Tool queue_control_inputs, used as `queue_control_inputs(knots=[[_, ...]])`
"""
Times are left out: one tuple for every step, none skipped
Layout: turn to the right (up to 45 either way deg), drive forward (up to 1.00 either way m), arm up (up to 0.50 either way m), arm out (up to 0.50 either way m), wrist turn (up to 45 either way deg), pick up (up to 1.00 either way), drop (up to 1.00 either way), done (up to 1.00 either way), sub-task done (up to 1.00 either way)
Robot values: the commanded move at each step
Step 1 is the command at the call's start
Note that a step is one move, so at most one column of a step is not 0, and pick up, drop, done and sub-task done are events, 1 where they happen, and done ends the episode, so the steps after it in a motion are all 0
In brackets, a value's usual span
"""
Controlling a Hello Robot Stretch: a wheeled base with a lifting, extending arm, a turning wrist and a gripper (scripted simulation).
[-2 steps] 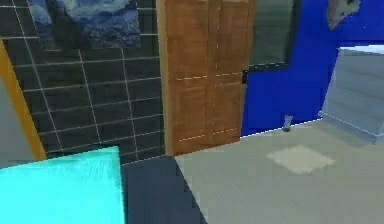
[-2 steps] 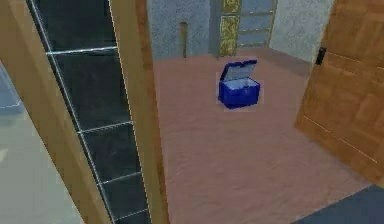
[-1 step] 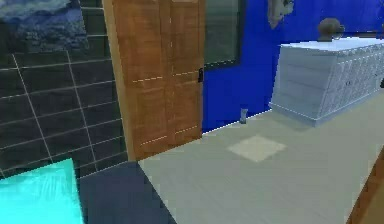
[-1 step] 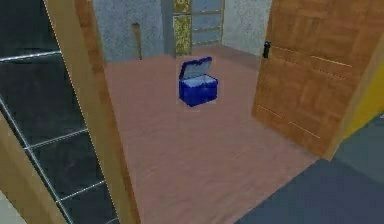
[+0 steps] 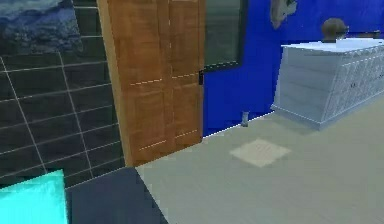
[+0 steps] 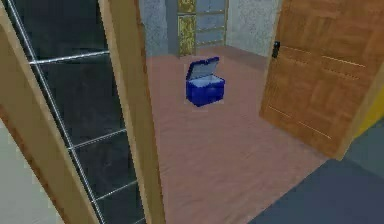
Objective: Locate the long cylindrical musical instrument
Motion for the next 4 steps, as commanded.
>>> queue_control_inputs(knots=[[18.0, 0.0, 0.0, 0.0, 0.0, 0.0, 0.0, 0.0, 0.0], [0.0, 0.45, 0.0, 0.0, 0.0, 0.0, 0.0, 0.0, 0.0], [33.0, 0.0, 0.0, 0.0, 0.0, 0.0, 0.0, 0.0, 0.0], [0.0, 1.0, 0.0, 0.0, 0.0, 0.0, 0.0, 0.0, 0.0]])
